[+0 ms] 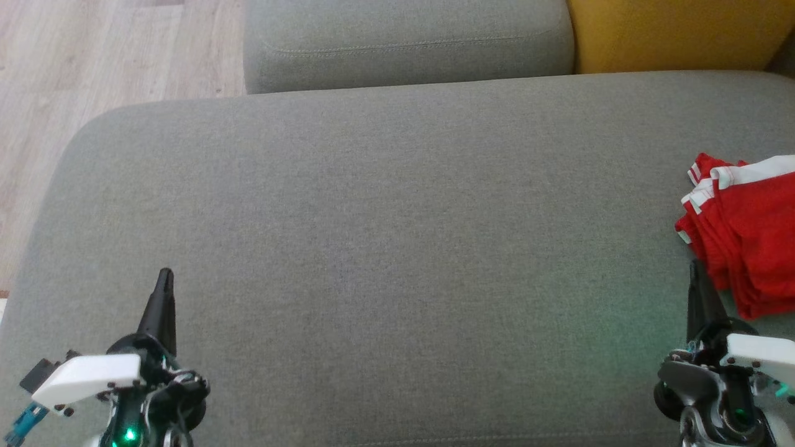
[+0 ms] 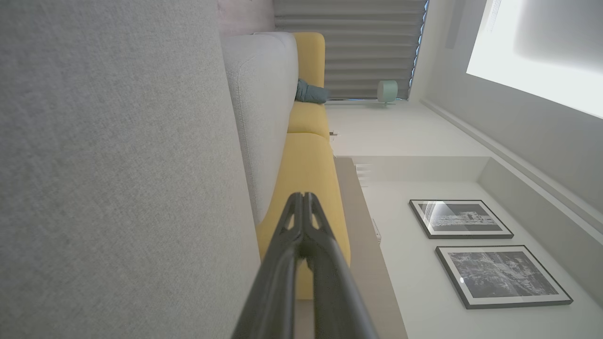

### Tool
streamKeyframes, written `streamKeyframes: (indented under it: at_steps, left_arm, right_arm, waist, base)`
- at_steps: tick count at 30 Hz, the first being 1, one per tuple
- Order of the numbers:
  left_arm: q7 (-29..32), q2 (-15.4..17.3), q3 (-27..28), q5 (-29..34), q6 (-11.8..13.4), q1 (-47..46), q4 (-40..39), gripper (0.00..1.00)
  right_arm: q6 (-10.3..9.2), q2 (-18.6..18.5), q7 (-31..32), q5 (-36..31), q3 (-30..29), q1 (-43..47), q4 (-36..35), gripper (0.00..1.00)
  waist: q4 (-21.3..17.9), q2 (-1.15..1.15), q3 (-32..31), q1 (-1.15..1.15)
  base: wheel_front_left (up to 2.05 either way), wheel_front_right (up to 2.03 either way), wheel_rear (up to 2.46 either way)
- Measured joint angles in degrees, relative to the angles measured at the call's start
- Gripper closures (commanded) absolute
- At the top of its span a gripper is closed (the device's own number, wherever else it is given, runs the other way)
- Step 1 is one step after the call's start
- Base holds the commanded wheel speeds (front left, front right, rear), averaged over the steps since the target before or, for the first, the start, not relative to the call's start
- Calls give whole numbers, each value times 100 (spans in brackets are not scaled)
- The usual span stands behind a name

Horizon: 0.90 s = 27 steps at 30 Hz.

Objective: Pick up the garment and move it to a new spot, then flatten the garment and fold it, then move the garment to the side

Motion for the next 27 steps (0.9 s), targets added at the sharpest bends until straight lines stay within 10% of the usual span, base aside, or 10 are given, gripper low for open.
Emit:
streamKeyframes:
  at_steps: [27]
  left_arm:
    - [8,-22,79,2,0,0,1,100]
  right_arm:
    - [0,4,9,-7,-35,0,2,100]
  waist:
    - [0,0,0,0]
  base:
    - [0,0,0]
